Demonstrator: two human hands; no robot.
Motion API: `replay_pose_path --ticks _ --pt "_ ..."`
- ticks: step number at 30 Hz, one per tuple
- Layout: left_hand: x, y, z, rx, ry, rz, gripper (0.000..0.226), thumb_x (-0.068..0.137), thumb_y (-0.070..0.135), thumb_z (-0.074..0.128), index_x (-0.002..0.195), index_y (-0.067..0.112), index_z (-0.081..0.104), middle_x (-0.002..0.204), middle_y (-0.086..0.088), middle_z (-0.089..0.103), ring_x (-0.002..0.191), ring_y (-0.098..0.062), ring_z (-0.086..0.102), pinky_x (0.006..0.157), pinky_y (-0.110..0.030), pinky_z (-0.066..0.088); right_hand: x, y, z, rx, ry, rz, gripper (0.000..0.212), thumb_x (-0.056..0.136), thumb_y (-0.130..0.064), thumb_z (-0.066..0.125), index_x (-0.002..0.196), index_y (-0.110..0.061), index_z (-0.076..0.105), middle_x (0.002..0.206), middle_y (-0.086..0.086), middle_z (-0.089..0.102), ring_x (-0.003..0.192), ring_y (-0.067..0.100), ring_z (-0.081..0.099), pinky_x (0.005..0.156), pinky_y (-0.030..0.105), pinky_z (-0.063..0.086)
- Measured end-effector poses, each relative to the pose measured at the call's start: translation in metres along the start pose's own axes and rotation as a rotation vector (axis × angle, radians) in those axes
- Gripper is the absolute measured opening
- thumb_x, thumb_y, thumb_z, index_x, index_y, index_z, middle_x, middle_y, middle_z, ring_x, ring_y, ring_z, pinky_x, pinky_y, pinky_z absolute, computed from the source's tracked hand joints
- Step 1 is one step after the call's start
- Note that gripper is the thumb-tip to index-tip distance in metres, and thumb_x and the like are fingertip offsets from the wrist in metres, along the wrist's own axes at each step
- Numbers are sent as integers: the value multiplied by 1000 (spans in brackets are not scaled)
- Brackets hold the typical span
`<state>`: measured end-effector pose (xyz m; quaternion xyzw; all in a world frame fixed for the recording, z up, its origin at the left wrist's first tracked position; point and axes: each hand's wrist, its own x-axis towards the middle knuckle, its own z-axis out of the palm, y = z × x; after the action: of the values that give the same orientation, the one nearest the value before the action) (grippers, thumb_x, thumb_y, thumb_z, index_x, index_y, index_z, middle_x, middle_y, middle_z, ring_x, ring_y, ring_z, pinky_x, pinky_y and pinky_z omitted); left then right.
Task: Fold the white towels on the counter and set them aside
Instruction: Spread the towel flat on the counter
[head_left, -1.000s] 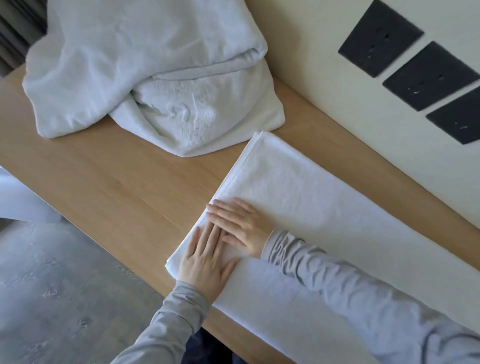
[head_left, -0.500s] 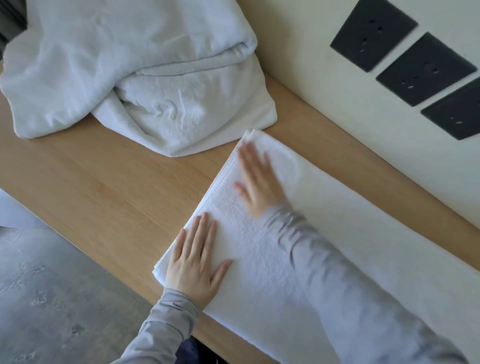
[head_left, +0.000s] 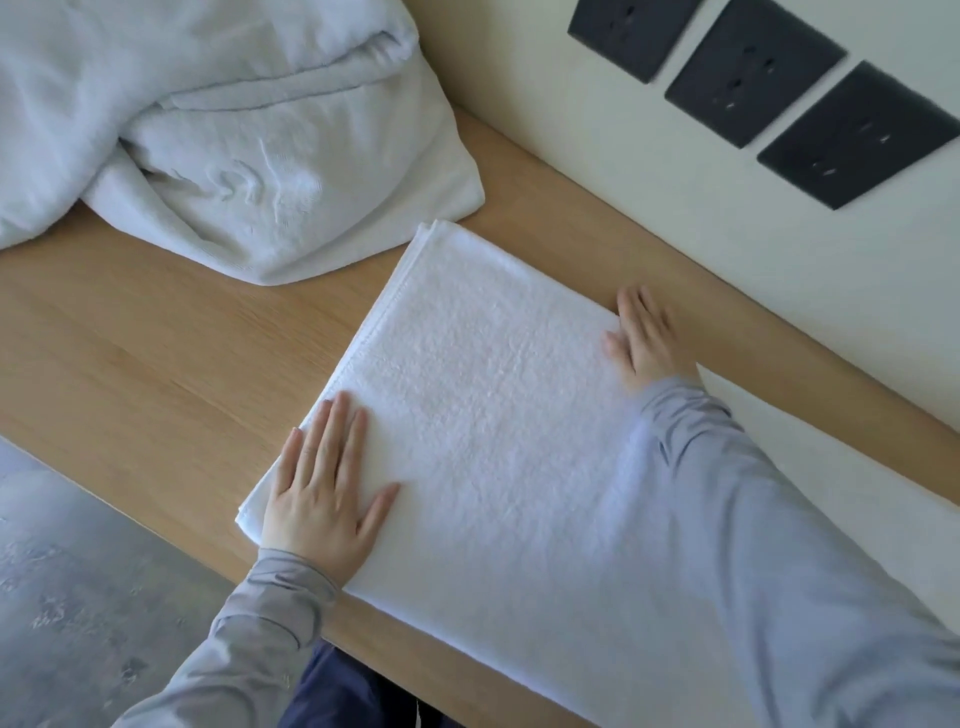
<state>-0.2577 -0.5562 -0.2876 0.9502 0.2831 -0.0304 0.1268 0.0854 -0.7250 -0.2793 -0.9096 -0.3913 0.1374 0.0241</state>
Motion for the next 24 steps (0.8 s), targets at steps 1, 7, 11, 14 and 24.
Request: replay_pose_path --ticks 1,7,11,14,24 --pt "0 2 -2 7 -4 -8 76 92 59 19 148 7 19 155 -13 21 143 -24 17 117 -43 11 0 -1 -2 6 10 47 61 96 -35 22 148 -4 12 157 12 12 146 21 6 119 42 -1" --pt "6 50 -7 -101 30 -103 69 92 48 22 147 5 20 155 -11 15 144 -27 11 118 -45 11 -78 -104 10 126 293 -113 55 93 -21 31 142 2 27 151 19 25 142 32 20 116 50 13" --pt "8 84 0 -64 -19 -11 64 93 38 17 145 2 25 154 -12 16 143 -28 12 117 -48 15 -156 -160 59 48 186 -352 47 94 -21 35 137 -3 42 146 13 39 138 29 31 107 51 34" --pt "7 78 6 -29 -1 7 67 93 45 18 147 5 23 155 -11 18 144 -26 13 118 -45 10 -170 -116 64 -7 39 -469 53 96 -35 29 142 -9 35 150 7 34 142 22 25 112 48 27" --pt "9 80 13 25 52 -3 69 92 48 20 148 7 22 156 -13 19 145 -27 14 118 -47 11 -129 137 16 -28 39 431 61 98 -43 19 148 -9 13 158 6 12 146 18 5 119 43 4"
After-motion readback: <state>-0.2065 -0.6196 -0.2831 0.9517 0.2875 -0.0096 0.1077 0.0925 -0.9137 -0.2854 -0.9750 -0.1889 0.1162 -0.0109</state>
